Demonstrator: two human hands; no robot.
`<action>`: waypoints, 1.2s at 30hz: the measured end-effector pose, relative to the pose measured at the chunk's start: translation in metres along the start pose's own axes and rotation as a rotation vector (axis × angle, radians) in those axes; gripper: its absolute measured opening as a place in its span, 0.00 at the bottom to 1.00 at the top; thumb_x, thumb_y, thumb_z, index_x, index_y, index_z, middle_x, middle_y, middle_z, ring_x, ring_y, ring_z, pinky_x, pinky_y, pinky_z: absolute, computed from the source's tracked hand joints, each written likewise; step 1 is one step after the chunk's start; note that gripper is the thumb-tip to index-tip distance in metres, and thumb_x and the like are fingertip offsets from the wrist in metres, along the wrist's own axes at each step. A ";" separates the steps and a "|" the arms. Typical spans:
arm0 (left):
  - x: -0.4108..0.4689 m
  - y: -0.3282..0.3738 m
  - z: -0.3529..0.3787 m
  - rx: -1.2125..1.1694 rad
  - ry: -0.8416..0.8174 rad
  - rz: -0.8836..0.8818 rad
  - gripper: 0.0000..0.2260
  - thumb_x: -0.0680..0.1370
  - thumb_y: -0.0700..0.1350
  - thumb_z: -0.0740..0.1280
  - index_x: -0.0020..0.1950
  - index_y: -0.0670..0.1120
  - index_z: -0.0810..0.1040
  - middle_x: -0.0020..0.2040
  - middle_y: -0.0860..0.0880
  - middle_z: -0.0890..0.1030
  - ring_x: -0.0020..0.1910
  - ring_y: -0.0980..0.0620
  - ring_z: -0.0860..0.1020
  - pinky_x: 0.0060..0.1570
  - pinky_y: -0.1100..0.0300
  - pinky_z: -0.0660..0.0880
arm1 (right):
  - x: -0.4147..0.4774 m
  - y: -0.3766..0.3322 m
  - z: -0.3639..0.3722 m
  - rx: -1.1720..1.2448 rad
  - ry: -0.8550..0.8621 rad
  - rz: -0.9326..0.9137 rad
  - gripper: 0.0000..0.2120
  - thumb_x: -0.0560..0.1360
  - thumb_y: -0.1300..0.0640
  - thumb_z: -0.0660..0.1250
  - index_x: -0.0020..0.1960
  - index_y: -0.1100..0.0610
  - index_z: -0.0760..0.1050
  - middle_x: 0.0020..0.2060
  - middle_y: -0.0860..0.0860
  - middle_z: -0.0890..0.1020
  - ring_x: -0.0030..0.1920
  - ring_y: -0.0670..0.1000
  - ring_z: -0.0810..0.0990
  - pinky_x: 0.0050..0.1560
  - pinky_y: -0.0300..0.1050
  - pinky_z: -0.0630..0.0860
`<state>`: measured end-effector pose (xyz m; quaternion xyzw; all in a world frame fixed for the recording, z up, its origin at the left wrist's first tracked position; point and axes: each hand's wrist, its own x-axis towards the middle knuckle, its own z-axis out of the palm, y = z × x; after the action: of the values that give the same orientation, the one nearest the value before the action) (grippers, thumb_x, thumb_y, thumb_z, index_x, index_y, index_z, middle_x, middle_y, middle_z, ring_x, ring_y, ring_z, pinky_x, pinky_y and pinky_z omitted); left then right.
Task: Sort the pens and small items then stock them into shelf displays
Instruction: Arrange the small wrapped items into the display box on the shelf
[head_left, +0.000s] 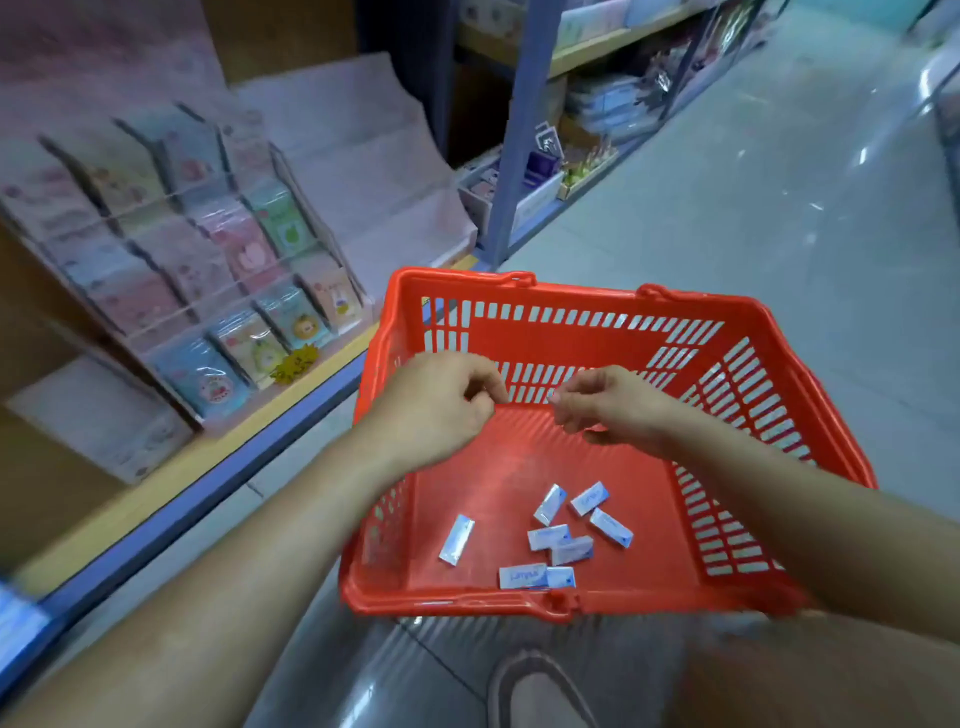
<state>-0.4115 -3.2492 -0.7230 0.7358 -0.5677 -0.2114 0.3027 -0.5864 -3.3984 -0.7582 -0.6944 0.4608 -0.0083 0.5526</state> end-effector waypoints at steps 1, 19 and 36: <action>0.007 0.003 0.015 0.043 -0.070 0.016 0.08 0.73 0.41 0.66 0.46 0.51 0.83 0.41 0.54 0.82 0.44 0.54 0.79 0.45 0.63 0.72 | 0.001 0.015 -0.005 0.067 0.024 0.090 0.05 0.77 0.54 0.68 0.46 0.56 0.78 0.37 0.52 0.81 0.35 0.46 0.76 0.36 0.38 0.72; 0.029 -0.045 0.195 0.562 -0.749 0.321 0.29 0.69 0.61 0.70 0.61 0.46 0.65 0.57 0.42 0.70 0.54 0.40 0.72 0.51 0.48 0.74 | 0.051 0.151 -0.005 -0.885 -0.229 -0.074 0.39 0.57 0.47 0.82 0.63 0.51 0.69 0.53 0.54 0.69 0.55 0.56 0.73 0.55 0.45 0.72; 0.059 -0.062 0.182 0.541 -0.459 -0.013 0.23 0.72 0.44 0.68 0.65 0.43 0.67 0.61 0.43 0.72 0.59 0.42 0.71 0.59 0.54 0.68 | 0.065 0.136 -0.016 0.027 0.031 0.222 0.14 0.67 0.67 0.76 0.46 0.58 0.74 0.38 0.54 0.80 0.33 0.50 0.80 0.32 0.44 0.80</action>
<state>-0.4712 -3.3328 -0.8962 0.7263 -0.6517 -0.2149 -0.0400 -0.6430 -3.4480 -0.8902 -0.6315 0.5432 0.0360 0.5521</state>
